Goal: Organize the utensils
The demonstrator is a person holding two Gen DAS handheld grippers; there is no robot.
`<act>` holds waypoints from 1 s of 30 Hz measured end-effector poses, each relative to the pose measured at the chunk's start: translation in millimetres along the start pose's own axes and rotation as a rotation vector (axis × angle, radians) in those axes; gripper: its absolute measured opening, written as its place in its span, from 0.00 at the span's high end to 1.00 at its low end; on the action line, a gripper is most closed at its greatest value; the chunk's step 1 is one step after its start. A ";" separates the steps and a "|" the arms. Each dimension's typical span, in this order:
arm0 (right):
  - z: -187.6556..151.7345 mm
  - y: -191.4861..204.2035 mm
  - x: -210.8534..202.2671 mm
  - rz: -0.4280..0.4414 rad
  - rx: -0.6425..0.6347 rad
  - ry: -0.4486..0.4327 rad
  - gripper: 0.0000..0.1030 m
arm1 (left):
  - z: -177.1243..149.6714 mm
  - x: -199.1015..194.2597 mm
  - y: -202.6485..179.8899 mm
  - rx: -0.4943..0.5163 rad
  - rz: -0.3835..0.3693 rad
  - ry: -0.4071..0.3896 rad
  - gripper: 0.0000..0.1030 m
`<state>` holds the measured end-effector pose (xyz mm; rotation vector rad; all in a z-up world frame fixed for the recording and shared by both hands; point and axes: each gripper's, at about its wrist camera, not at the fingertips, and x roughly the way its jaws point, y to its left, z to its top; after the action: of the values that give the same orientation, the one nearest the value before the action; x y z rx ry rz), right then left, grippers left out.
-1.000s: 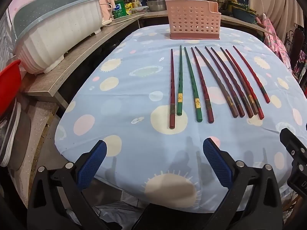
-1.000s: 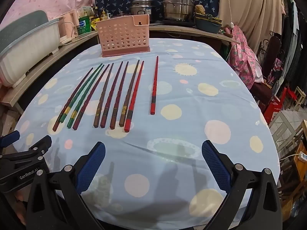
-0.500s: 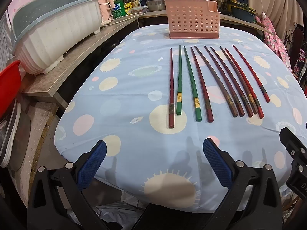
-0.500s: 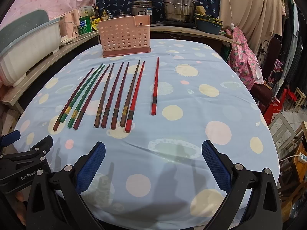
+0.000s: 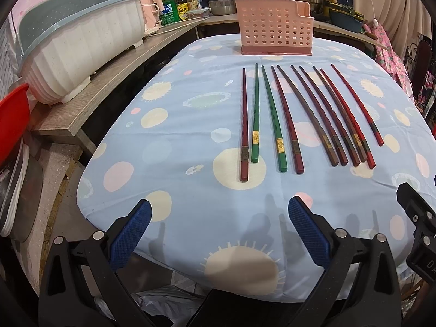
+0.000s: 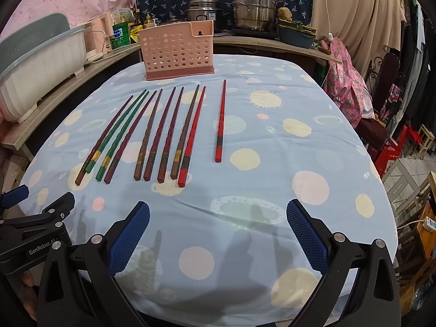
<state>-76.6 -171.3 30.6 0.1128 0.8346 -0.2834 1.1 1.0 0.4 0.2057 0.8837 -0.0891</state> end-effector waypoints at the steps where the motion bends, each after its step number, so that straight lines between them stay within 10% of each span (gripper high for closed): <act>1: 0.0 0.0 0.0 0.000 0.000 0.000 0.07 | -0.1 -0.1 0.1 0.000 -0.001 0.000 0.07; 30: -0.1 0.1 -0.1 0.001 0.000 0.002 0.07 | -2.5 0.2 0.2 -0.004 -0.004 0.001 0.07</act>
<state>-76.7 -171.1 30.7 0.1138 0.8362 -0.2821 -0.6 1.7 -1.3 0.2005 0.8849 -0.0908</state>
